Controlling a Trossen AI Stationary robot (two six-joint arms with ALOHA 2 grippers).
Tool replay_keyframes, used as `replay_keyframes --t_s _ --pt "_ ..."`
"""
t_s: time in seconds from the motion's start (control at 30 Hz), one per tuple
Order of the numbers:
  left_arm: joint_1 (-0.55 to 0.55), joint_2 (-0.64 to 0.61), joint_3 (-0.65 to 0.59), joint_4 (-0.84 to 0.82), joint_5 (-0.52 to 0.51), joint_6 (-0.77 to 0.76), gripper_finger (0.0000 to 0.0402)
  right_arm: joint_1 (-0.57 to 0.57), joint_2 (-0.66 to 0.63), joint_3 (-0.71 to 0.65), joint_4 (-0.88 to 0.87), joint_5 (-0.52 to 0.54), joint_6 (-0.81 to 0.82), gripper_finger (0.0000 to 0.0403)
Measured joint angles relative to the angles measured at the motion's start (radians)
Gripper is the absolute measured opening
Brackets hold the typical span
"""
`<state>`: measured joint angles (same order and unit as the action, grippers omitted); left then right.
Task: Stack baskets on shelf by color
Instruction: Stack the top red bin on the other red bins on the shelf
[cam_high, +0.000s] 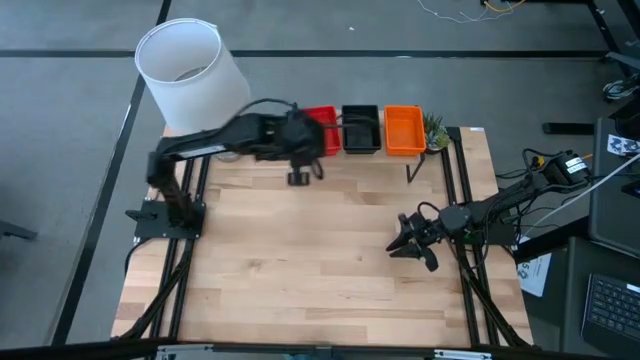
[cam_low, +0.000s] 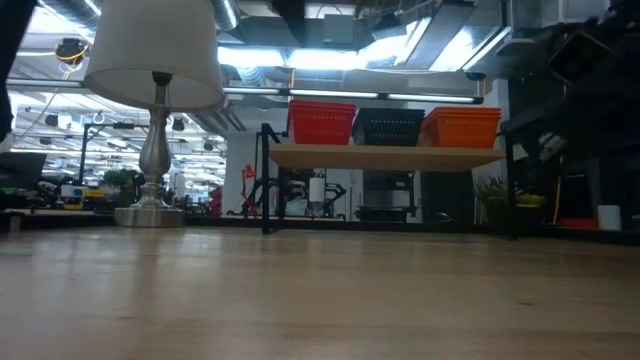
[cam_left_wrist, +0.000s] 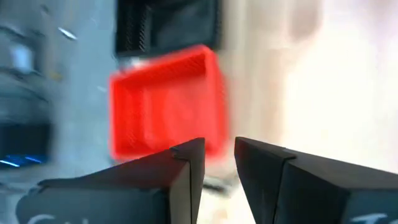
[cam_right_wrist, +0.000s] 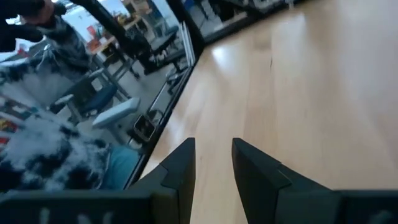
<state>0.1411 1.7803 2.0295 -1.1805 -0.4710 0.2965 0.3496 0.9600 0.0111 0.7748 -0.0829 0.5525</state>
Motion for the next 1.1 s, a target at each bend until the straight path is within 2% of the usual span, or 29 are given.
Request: replay_keyframes --t_s 0.13,0.2,0.27,0.33,0.4,0.53,0.6,0.83,1.1 --pt "-0.038 -0.086 0.001 -0.184 0.128 -0.266 0.0082 0.0 -0.002 0.016 0.036 0.011 -0.091 0.0106" --pt "-0.073 -0.114 -0.002 -0.241 0.148 -0.366 0.0082 0.0 -0.007 0.022 0.038 0.011 -0.117 0.0106" --pt "-0.117 -0.139 -0.034 -0.24 0.129 -0.402 0.0082 0.0 -0.008 0.027 0.038 0.011 -0.12 0.0106" --pt "-0.159 -0.164 -0.105 -0.15 0.094 -0.388 0.0082 0.0 -0.009 0.027 0.037 0.011 -0.111 0.0106" --pt "-0.171 -0.173 -0.192 0.013 0.085 -0.308 0.0082 0.0 -0.008 0.027 0.027 0.011 -0.1 0.0106" --pt "-0.094 -0.138 -0.375 0.288 0.191 -0.141 0.0082 0.0 -0.007 0.027 0.026 0.012 -0.073 0.0106" --pt "-0.041 -0.12 -0.43 0.371 0.201 -0.086 0.0082 0.0 -0.007 0.027 0.03 0.015 -0.053 0.0106" --pt "0.095 -0.103 -0.457 0.425 0.238 -0.051 0.0082 0.0 -0.005 0.026 0.016 0.03 -0.037 0.0106" --pt "0.137 -0.103 -0.458 0.39 0.246 -0.05 0.0082 0.001 -0.002 0.026 0.008 0.029 -0.035 0.0106"
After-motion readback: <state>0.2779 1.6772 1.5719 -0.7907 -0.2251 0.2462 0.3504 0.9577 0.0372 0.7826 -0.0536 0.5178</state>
